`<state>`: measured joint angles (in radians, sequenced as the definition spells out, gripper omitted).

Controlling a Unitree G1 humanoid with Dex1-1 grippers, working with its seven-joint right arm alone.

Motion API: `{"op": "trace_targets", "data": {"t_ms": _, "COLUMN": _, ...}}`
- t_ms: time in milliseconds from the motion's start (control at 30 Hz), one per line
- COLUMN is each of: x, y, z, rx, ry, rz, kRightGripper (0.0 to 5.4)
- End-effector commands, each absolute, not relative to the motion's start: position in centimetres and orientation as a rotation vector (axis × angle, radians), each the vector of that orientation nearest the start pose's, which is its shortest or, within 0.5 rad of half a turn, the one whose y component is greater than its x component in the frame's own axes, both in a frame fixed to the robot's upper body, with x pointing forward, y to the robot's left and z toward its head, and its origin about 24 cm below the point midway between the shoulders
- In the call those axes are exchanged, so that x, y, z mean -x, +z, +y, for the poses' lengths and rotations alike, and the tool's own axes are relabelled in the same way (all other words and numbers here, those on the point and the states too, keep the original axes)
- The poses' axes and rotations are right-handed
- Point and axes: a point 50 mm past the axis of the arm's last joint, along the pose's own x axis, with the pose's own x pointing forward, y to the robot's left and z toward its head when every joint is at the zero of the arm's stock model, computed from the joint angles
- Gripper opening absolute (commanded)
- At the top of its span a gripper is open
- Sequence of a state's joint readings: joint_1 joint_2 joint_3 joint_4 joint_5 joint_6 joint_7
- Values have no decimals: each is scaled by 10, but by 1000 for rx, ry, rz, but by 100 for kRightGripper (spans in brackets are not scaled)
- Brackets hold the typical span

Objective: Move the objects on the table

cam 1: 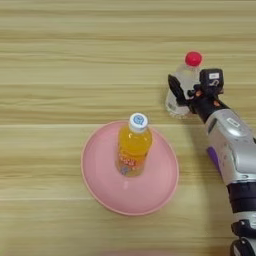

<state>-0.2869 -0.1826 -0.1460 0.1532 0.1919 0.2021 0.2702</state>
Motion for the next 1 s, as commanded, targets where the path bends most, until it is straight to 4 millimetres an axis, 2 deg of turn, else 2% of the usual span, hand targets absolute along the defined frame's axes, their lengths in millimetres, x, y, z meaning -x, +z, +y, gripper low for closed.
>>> {"op": "trace_targets", "data": {"t_ms": 33, "x": -317, "y": 111, "z": -185, "rx": -16, "ry": 216, "rz": -104, "kRightGripper": 348}}
{"op": "trace_targets", "data": {"t_ms": 200, "x": -311, "y": 116, "z": -185, "rx": -13, "ry": 227, "rz": -119, "kRightGripper": 328}}
{"op": "trace_targets", "data": {"t_ms": 567, "x": -295, "y": 120, "z": -183, "rx": -18, "ry": 240, "rz": -129, "kRightGripper": 326}}
{"op": "trace_targets", "data": {"t_ms": 1000, "x": -252, "y": 119, "z": -174, "rx": -27, "ry": 276, "rz": -106, "kRightGripper": 325}}
